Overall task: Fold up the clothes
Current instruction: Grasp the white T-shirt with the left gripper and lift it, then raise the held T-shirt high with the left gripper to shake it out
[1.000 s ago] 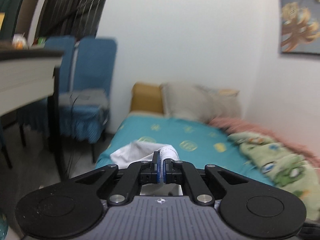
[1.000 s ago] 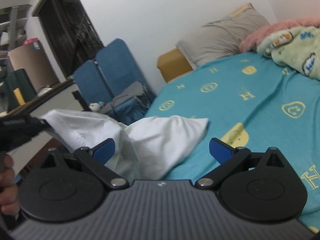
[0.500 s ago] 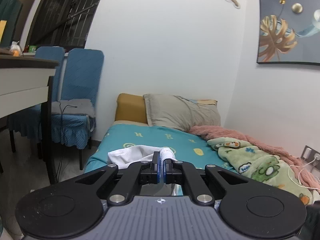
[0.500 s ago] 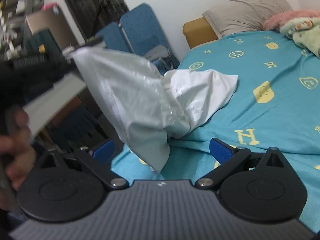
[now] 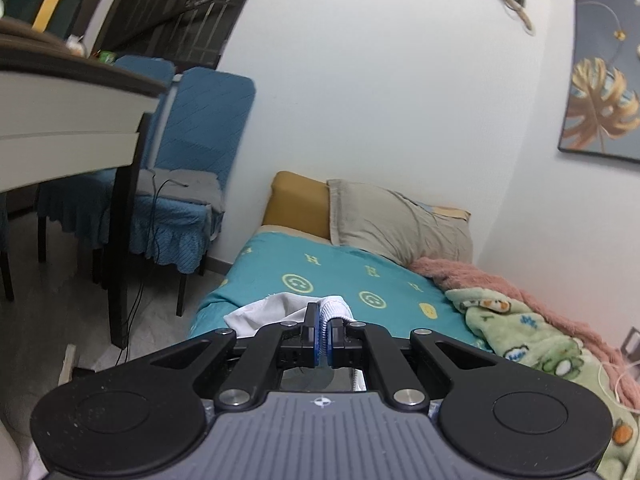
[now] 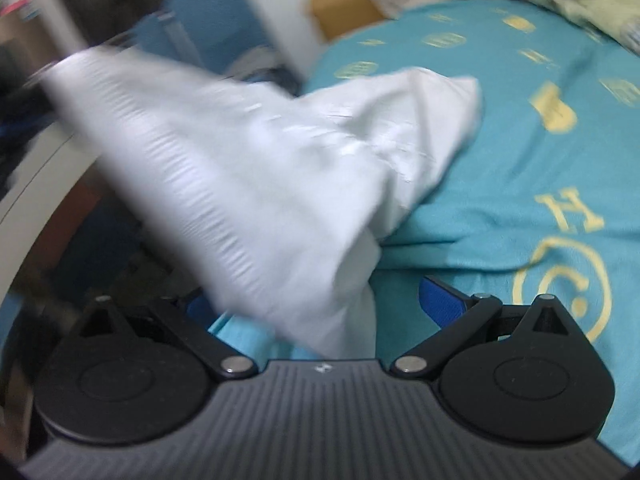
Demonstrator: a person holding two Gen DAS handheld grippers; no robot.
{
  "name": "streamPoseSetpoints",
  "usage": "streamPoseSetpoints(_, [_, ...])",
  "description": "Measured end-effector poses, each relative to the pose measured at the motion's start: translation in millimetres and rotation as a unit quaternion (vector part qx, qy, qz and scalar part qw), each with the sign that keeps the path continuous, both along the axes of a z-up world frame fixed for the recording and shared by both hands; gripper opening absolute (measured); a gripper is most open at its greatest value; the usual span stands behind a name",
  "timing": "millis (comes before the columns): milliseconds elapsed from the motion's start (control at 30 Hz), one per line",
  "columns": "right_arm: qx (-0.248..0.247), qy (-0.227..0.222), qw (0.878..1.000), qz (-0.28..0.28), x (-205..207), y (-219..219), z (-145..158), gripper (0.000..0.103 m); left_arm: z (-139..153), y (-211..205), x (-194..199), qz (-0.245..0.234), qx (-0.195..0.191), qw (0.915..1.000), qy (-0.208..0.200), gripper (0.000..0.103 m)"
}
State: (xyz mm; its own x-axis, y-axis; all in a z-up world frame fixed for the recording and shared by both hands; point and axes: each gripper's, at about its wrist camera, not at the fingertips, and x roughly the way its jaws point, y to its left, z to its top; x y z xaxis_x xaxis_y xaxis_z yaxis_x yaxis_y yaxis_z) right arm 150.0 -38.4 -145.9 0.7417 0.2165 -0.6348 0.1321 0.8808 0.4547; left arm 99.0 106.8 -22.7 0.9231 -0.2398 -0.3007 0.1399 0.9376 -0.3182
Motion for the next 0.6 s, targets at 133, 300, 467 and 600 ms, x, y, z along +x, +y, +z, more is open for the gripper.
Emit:
streamPoseSetpoints(133, [0.014,0.025,0.991,-0.129,9.4,-16.1,-8.1,0.103,-1.0,10.4,0.2,0.036,0.001,0.9992,-0.016,0.003])
streamPoseSetpoints(300, [-0.034,0.042,0.984,-0.169,-1.5,-44.0,5.1,0.103,10.2,20.8,-2.5,0.08,-0.012,0.9954,-0.052,0.003])
streamPoseSetpoints(467, [-0.11,0.007,0.984,-0.14,-5.5,-77.0,61.5,0.103,22.5,21.2,-11.4,0.065,-0.037,0.9951,-0.064,0.003])
streamPoseSetpoints(600, [-0.183,-0.066,0.972,-0.132,-19.3,-107.4,132.7,0.103,42.3,18.3,-33.3,0.026,-0.071,0.9935,-0.086,0.003])
